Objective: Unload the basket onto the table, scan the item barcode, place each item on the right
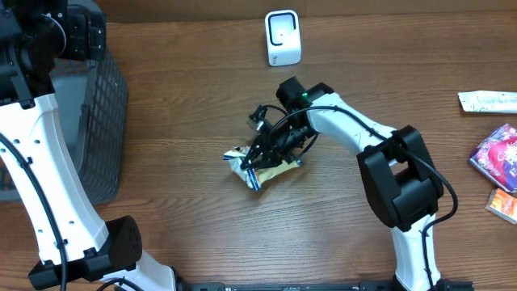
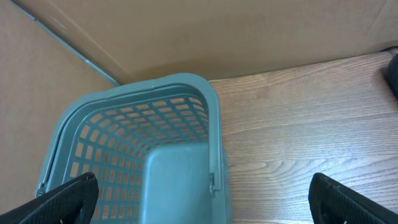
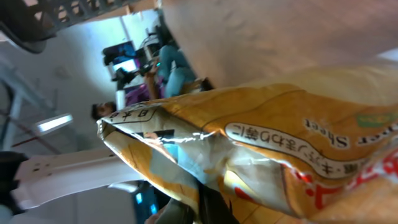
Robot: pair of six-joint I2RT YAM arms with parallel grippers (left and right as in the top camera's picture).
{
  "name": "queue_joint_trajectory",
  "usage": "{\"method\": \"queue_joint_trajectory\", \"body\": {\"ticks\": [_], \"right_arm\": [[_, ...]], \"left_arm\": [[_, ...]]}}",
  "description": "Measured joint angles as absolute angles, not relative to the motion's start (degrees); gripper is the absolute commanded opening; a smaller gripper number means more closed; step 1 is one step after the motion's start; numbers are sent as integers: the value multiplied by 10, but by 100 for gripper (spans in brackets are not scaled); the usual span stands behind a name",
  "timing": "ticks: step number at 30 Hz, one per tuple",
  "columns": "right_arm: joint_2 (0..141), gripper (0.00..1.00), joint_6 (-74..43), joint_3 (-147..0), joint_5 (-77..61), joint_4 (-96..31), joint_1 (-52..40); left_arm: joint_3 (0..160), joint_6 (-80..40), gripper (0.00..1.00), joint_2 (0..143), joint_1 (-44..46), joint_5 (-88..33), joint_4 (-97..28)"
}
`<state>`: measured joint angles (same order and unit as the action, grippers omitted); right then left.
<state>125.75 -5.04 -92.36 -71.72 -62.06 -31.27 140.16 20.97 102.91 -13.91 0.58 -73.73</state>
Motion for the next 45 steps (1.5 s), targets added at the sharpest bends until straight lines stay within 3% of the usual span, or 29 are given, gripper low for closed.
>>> {"method": "queue_joint_trajectory", "body": {"ticks": [9, 14, 19, 28, 36, 42, 43, 45], "right_arm": [[1236, 4, -95, -927, -844, -627, -374], [1229, 4, -115, -929, -866, -557, -376], [1229, 4, -120, -929, -862, -454, -351], [1238, 4, -128, -929, -818, -443, -317], [1252, 4, -244, -947, -840, -423, -352], [1254, 4, -311, -970, -868, -277, -407], [1259, 4, -314, -971, -873, -255, -409], [1273, 15, -314, -977, -877, -230, -405]], "left_arm": [[1402, 210, 100, 1029, -139, 6, -737], [1402, 210, 100, 1029, -139, 6, -737], [1402, 210, 100, 1029, -139, 6, -737], [1402, 210, 100, 1029, -139, 6, -737], [1402, 210, 100, 1029, -139, 6, -737], [1402, 210, 100, 1029, -139, 6, -737], [1402, 210, 100, 1029, -139, 6, -737], [1402, 210, 100, 1029, -139, 6, -737]]}}
